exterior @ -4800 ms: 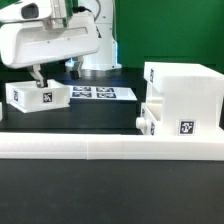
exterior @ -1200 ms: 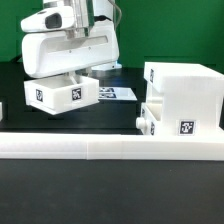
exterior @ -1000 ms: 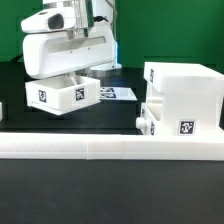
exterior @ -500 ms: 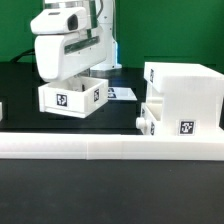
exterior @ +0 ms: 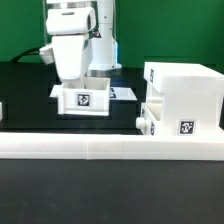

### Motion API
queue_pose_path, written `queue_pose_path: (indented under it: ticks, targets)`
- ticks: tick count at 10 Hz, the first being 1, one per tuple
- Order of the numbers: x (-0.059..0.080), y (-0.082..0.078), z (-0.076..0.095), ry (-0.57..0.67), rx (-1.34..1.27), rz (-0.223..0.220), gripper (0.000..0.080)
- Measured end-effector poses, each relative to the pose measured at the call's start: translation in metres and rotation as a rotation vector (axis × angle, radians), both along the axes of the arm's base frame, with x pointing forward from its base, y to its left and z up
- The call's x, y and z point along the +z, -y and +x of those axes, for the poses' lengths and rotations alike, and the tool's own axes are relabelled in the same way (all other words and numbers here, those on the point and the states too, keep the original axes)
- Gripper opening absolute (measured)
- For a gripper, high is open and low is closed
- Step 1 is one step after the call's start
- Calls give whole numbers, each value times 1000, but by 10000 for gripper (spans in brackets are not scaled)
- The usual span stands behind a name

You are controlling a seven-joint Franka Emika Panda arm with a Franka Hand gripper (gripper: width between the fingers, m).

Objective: Assemble drawer

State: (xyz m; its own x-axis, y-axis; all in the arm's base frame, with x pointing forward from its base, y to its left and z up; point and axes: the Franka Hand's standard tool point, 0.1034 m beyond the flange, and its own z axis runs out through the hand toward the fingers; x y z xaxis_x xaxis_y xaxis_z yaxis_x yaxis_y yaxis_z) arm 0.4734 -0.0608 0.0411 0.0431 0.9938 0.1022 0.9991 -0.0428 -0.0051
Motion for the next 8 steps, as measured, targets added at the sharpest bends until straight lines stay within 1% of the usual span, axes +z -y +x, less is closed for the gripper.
queue_pose_path:
  ticks: [2,4,6,7,8]
  targets:
    - [4,-3,7,21,110,-14,42]
    - [8,-8,15,23,97,-16,42]
    - [13,-18,32,38,94,-18,42]
    - [15,-22,37,47,103,-19,42]
    - [15,-21,37,50,112,-21,42]
